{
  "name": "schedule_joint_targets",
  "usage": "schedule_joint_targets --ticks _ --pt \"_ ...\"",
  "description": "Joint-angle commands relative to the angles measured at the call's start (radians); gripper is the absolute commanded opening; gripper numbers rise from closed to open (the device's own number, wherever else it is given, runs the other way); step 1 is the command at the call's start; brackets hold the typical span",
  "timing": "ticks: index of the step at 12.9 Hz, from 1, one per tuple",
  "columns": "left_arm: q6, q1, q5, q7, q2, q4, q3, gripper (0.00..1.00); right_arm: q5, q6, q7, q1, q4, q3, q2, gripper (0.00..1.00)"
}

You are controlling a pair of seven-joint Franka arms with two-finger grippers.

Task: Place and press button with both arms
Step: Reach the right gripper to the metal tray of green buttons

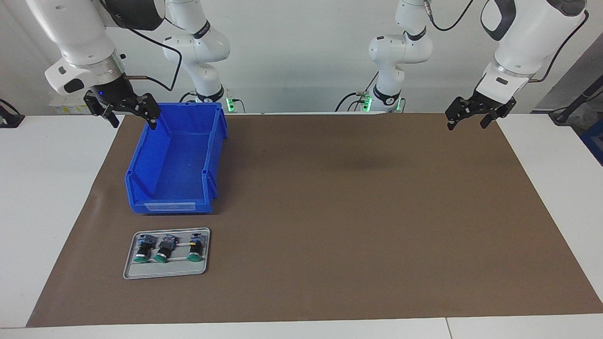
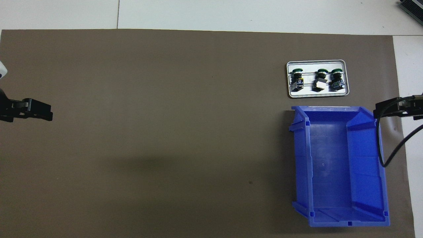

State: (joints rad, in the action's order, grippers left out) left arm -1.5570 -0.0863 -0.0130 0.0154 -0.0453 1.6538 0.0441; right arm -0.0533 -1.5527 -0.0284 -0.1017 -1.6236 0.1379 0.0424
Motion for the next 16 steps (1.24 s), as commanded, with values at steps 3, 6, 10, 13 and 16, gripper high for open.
schedule_joint_targets --ticks 3,6,10,13,16 --pt "-0.002 0.002 0.007 -0.009 -0.03 0.03 0.0 1.0 -0.008 -0.02 0.019 0.008 -0.024 -0.001 0.021 1.0" --pt "-0.002 0.002 0.007 -0.009 -0.03 0.03 0.0 1.0 -0.007 -0.02 0.016 0.008 -0.025 0.0 0.021 1.0" --pt "-0.002 0.002 0.007 -0.009 -0.028 0.03 0.0 1.0 -0.007 -0.032 0.004 0.007 -0.027 0.0 0.022 1.0" --pt "-0.002 0.002 0.007 -0.009 -0.028 0.03 0.0 1.0 -0.005 -0.171 0.005 0.004 -0.094 -0.001 0.022 1.0" --pt "0.0 0.002 0.007 -0.009 -0.03 0.03 0.0 1.0 0.001 -0.332 0.014 0.002 -0.16 -0.001 -0.022 1.0"
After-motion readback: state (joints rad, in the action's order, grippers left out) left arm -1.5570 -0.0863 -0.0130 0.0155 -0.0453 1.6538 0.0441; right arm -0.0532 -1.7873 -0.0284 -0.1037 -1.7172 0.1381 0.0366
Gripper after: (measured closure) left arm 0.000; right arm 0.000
